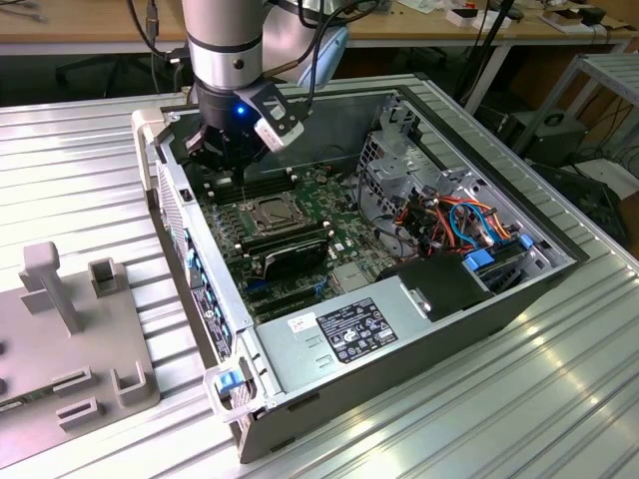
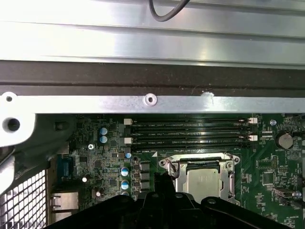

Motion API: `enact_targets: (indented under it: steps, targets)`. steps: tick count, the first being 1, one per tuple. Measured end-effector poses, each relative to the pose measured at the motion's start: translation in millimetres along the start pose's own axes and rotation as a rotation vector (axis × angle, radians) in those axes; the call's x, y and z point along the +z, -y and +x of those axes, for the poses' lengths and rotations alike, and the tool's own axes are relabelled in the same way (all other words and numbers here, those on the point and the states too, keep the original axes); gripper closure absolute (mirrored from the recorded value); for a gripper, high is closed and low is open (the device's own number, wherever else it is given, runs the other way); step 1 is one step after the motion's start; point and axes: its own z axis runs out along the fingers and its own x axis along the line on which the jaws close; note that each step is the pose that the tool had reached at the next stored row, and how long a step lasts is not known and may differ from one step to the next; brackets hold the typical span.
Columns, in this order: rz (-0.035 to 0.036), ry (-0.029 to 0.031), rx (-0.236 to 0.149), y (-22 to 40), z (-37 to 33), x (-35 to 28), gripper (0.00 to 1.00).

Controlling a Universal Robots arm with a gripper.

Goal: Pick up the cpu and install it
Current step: 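Install the first cpu locking lever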

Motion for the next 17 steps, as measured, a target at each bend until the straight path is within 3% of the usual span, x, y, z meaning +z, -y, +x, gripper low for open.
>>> enact_targets:
  steps: [12, 17]
  targets:
    - [-0.0009, 0.0007, 0.000, -9.4, 0.8, 2.2, 0.89]
    - [-0.0007, 0.0006, 0.000, -9.4, -6.8, 4.0, 0.89]
